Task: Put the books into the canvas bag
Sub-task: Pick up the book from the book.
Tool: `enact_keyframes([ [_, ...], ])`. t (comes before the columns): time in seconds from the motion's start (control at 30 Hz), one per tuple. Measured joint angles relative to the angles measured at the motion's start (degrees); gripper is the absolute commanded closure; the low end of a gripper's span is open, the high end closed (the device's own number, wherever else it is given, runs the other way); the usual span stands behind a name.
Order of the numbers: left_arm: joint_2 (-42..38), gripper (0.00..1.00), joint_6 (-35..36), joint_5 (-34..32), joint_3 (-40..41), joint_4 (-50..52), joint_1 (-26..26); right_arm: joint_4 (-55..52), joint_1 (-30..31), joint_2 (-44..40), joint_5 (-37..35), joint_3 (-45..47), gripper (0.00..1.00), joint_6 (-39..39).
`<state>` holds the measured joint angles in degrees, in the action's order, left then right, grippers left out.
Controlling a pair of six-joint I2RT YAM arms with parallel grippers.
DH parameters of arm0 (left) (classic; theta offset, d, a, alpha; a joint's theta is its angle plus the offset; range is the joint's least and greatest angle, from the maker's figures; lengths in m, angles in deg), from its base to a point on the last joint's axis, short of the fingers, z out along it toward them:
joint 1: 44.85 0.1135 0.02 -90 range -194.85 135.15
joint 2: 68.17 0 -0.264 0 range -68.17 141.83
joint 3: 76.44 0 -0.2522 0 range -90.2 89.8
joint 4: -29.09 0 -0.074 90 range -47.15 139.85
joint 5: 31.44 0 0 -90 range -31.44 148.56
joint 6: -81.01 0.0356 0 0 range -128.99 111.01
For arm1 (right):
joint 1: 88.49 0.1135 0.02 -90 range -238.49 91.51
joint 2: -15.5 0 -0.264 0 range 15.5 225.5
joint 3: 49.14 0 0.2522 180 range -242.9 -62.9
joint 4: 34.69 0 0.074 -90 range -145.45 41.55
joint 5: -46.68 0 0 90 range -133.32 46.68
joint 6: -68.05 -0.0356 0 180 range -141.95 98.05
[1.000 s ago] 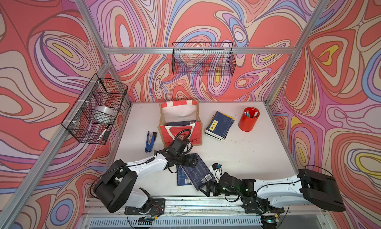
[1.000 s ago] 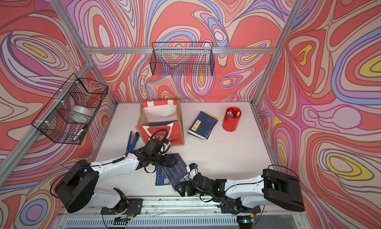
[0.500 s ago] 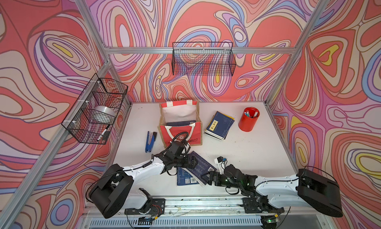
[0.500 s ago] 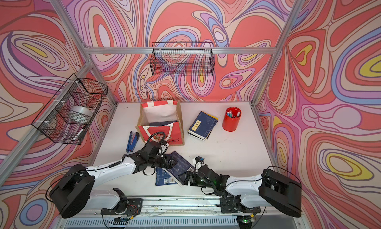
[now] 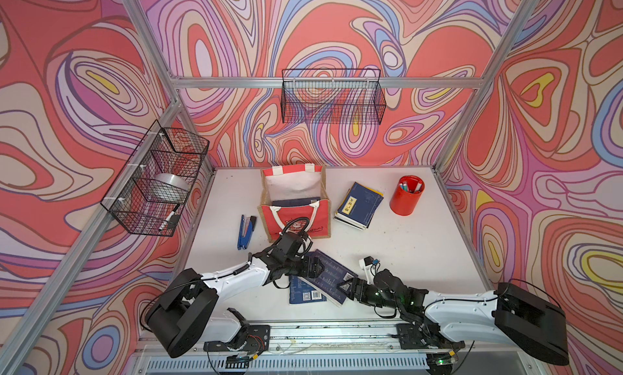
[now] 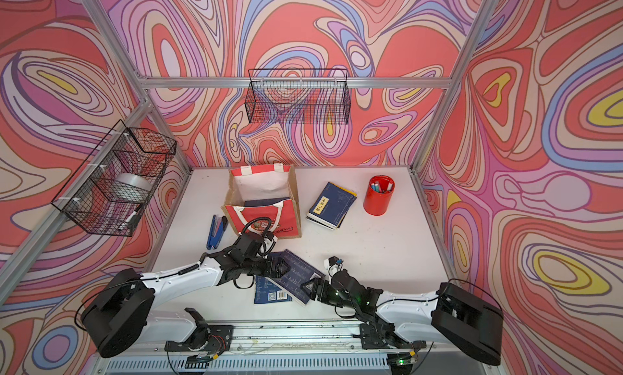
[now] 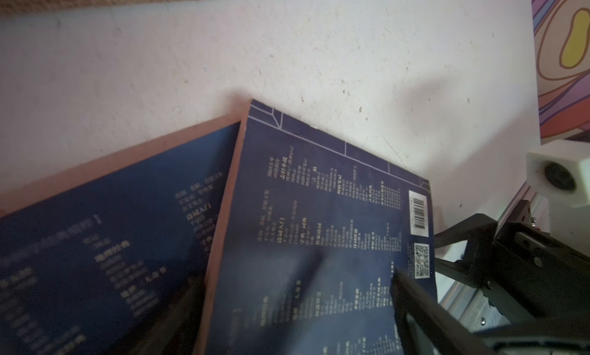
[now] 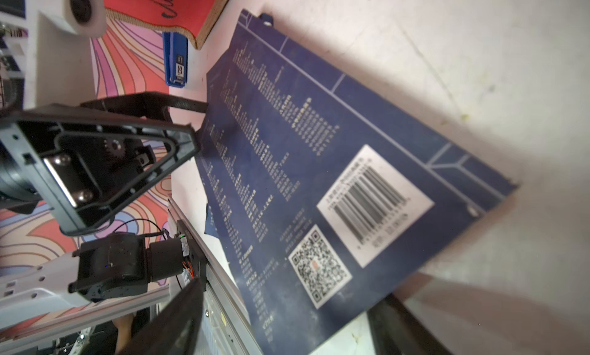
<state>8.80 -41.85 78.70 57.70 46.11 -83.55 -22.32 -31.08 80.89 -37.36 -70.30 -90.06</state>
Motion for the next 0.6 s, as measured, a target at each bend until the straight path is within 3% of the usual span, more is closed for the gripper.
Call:
enact_keyframes([
  [0.1, 0.02, 0.08, 0.02, 0.42, 0.00, 0.13, -0.04, -0.22, -0.57, 0.00, -0.33, -0.04, 0.52, 0.68],
  [0.3, 0.33, 0.09, 0.04, 0.44, -0.46, 0.63, -0.04, 0.07, -0.98, 1.18, -0.61, -0.31, 0.70, 0.98],
  [0.47, 0.46, 0.07, 0.28, 0.42, -1.14, 2.01, -0.04, -1.36, -1.20, 1.09, -1.42, -1.31, 0.95, 0.85],
  [0.6, -0.13, 0.02, 1.20, 0.98, -2.29, 4.79, -0.22, -5.35, -1.18, -3.45, -2.03, -2.14, 1.00, 2.16],
])
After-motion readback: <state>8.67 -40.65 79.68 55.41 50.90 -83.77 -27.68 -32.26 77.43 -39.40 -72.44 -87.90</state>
